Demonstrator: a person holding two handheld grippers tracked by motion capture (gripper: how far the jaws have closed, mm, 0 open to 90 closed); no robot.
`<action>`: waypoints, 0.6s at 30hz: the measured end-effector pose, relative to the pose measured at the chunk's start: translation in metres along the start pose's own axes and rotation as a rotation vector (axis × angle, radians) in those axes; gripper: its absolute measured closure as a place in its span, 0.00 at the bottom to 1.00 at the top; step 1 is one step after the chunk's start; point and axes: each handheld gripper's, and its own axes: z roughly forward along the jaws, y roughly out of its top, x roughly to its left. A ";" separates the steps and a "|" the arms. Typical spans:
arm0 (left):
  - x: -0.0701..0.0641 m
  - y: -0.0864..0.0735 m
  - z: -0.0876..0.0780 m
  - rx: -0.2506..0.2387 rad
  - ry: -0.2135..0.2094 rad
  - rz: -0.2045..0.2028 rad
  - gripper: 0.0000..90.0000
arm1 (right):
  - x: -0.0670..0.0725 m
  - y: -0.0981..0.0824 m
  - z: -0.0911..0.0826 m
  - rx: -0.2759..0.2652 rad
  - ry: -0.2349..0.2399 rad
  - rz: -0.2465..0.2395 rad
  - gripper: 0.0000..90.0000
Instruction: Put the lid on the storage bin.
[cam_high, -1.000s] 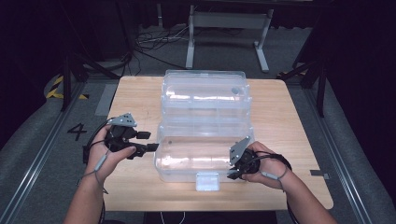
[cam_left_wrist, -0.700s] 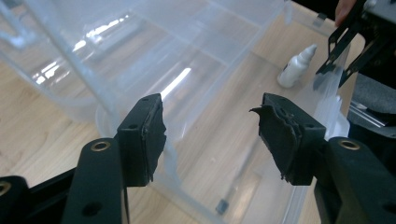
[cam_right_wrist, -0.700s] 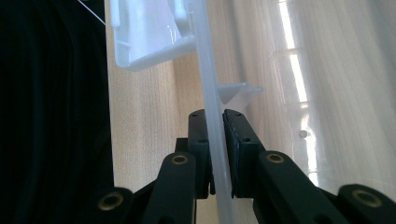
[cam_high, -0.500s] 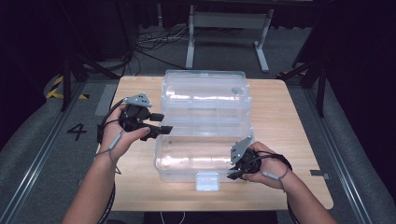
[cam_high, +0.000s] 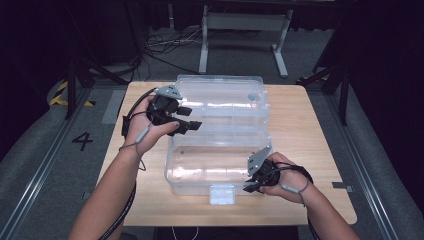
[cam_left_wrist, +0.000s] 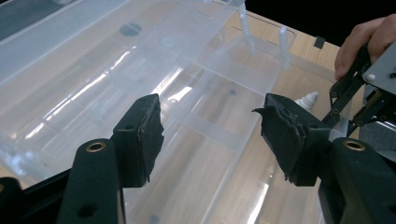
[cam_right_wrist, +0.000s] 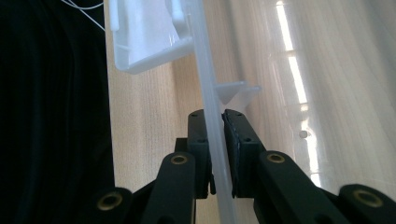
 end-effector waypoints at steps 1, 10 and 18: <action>0.001 0.003 0.002 0.000 -0.001 -0.001 0.43 | -0.001 0.000 0.000 -0.006 -0.002 -0.005 0.91; 0.009 0.021 0.018 0.020 -0.031 -0.008 0.42 | 0.000 -0.001 0.000 -0.017 0.002 0.009 0.91; 0.023 0.030 0.036 0.044 -0.057 -0.005 0.40 | -0.001 -0.002 0.000 -0.020 0.004 0.002 0.91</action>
